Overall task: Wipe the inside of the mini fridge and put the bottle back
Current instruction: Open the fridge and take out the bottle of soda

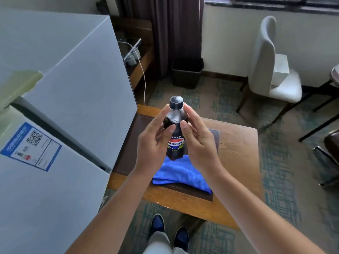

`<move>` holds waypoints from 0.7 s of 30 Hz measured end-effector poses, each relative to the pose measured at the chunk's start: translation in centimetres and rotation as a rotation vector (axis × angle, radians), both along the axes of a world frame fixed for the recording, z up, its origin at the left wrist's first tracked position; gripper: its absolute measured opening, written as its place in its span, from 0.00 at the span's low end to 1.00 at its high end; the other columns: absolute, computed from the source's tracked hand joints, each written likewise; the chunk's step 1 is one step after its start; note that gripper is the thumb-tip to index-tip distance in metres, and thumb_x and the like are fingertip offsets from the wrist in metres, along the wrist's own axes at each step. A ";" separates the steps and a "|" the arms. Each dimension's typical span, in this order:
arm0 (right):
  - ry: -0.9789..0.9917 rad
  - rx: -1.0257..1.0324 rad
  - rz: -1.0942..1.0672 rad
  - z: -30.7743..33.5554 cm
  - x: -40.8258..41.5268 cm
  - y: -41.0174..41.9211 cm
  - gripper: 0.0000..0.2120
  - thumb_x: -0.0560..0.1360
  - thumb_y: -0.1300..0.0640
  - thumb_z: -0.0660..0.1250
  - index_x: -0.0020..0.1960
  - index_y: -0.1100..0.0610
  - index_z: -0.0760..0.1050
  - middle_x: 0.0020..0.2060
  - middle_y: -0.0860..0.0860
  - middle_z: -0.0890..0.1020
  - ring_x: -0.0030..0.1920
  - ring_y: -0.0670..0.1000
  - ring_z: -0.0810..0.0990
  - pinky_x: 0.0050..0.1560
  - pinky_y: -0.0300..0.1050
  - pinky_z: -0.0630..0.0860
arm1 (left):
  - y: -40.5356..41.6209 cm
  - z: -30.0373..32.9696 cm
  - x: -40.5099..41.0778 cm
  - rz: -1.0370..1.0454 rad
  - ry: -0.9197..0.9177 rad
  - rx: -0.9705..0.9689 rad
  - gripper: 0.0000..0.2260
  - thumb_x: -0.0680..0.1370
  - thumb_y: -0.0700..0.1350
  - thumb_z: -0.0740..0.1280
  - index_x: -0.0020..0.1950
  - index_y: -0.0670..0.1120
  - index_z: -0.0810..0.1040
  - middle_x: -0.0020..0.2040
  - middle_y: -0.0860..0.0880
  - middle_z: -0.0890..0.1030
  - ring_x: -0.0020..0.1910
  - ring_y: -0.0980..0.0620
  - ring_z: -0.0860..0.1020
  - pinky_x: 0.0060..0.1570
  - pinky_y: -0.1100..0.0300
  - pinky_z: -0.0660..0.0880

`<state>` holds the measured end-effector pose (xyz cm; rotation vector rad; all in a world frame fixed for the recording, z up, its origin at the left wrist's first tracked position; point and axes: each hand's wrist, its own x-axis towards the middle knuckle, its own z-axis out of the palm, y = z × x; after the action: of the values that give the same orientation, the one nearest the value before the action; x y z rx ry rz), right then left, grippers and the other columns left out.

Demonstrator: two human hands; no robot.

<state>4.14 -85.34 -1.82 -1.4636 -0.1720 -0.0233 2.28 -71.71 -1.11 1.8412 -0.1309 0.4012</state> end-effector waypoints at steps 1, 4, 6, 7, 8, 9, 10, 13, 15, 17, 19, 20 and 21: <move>0.021 0.017 0.009 -0.5 0.7 -0.1 0.23 0.83 0.56 0.62 0.78 0.49 0.68 0.70 0.52 0.79 0.71 0.52 0.78 0.73 0.62 0.72 | 0.0 -0.4 0.8 -0.006 0.022 -0.009 0.21 0.80 0.51 0.65 0.73 0.60 0.68 0.64 0.52 0.81 0.60 0.70 0.80 0.54 0.74 0.76; 0.071 0.043 0.031 -2.1 3.1 -0.5 0.23 0.84 0.60 0.62 0.78 0.52 0.68 0.71 0.52 0.79 0.72 0.51 0.77 0.75 0.59 0.71 | 0.1 -2.1 3.3 -0.018 0.079 -0.024 0.22 0.80 0.50 0.66 0.74 0.60 0.69 0.66 0.51 0.81 0.63 0.63 0.81 0.56 0.69 0.79; 0.082 0.019 0.026 -3.3 4.7 -0.6 0.22 0.85 0.62 0.62 0.78 0.54 0.68 0.71 0.51 0.79 0.71 0.49 0.77 0.75 0.55 0.71 | 0.2 -3.5 4.9 -0.024 0.098 -0.023 0.23 0.80 0.49 0.67 0.75 0.59 0.69 0.68 0.48 0.82 0.65 0.58 0.81 0.59 0.64 0.80; 0.090 0.003 0.021 -4.0 5.4 -0.6 0.22 0.85 0.63 0.62 0.78 0.54 0.68 0.70 0.50 0.79 0.71 0.48 0.78 0.74 0.53 0.72 | 0.3 -4.2 5.7 -0.030 0.106 -0.026 0.23 0.81 0.48 0.68 0.75 0.58 0.69 0.67 0.47 0.82 0.65 0.57 0.81 0.60 0.61 0.80; 0.098 -0.011 0.017 -4.8 6.2 -0.5 0.22 0.85 0.63 0.62 0.78 0.54 0.68 0.70 0.50 0.80 0.71 0.48 0.78 0.74 0.51 0.73 | 0.5 -5.0 6.4 -0.036 0.117 -0.033 0.23 0.81 0.46 0.68 0.75 0.57 0.70 0.67 0.47 0.82 0.65 0.56 0.81 0.62 0.59 0.80; 0.108 -0.025 0.012 -5.6 6.8 -0.3 0.23 0.85 0.62 0.62 0.78 0.54 0.68 0.70 0.50 0.80 0.71 0.49 0.78 0.74 0.50 0.73 | 0.7 -5.8 7.2 -0.041 0.129 -0.035 0.23 0.81 0.45 0.68 0.75 0.56 0.70 0.67 0.46 0.82 0.65 0.55 0.81 0.63 0.58 0.80; 0.115 -0.030 0.006 -6.3 7.5 -0.1 0.23 0.85 0.62 0.63 0.78 0.53 0.68 0.70 0.50 0.79 0.71 0.49 0.78 0.74 0.51 0.73 | 0.9 -6.6 8.0 -0.049 0.142 -0.033 0.23 0.81 0.43 0.69 0.76 0.54 0.70 0.68 0.46 0.82 0.66 0.54 0.81 0.64 0.57 0.79; 0.150 -0.014 -0.039 -8.5 9.2 0.6 0.22 0.84 0.62 0.63 0.78 0.53 0.69 0.71 0.48 0.79 0.72 0.47 0.76 0.74 0.49 0.72 | 1.4 -8.8 10.3 -0.076 0.172 0.026 0.24 0.82 0.42 0.69 0.77 0.53 0.69 0.70 0.48 0.80 0.69 0.54 0.79 0.66 0.59 0.78; 0.185 0.008 -0.079 -10.0 10.5 1.0 0.22 0.84 0.62 0.62 0.77 0.52 0.69 0.71 0.46 0.79 0.73 0.45 0.76 0.74 0.47 0.72 | 1.6 -10.4 12.1 -0.100 0.200 0.048 0.25 0.82 0.42 0.69 0.77 0.53 0.68 0.71 0.52 0.78 0.70 0.58 0.77 0.66 0.63 0.76; 0.204 0.014 -0.113 -11.6 12.1 1.5 0.22 0.84 0.62 0.62 0.77 0.51 0.69 0.70 0.45 0.79 0.72 0.44 0.76 0.73 0.45 0.73 | 2.0 -12.1 14.1 -0.119 0.225 0.055 0.25 0.82 0.42 0.69 0.78 0.53 0.68 0.72 0.54 0.77 0.71 0.60 0.76 0.66 0.64 0.76; 0.224 -0.002 -0.118 -13.1 13.6 1.9 0.22 0.85 0.62 0.62 0.77 0.52 0.68 0.70 0.44 0.78 0.72 0.43 0.76 0.71 0.43 0.74 | 2.4 -13.8 15.9 -0.138 0.253 0.072 0.26 0.82 0.42 0.69 0.79 0.51 0.68 0.73 0.53 0.77 0.72 0.58 0.75 0.67 0.61 0.76; 0.230 -0.019 -0.118 -13.8 14.2 2.0 0.22 0.85 0.62 0.62 0.78 0.53 0.68 0.70 0.43 0.78 0.72 0.43 0.76 0.71 0.42 0.74 | 2.6 -14.6 16.6 -0.148 0.265 0.083 0.26 0.82 0.42 0.69 0.79 0.50 0.68 0.73 0.52 0.76 0.72 0.57 0.75 0.68 0.59 0.77; 0.234 -0.040 -0.122 -14.4 14.7 2.1 0.22 0.84 0.63 0.62 0.78 0.53 0.68 0.70 0.43 0.78 0.72 0.43 0.75 0.72 0.43 0.73 | 2.8 -15.3 17.2 -0.155 0.278 0.090 0.26 0.82 0.42 0.69 0.79 0.49 0.68 0.74 0.52 0.76 0.73 0.56 0.75 0.68 0.57 0.77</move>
<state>18.85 -83.22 -16.22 -1.5028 0.1086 0.0526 19.49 -68.96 -16.39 1.9408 -0.1012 0.0304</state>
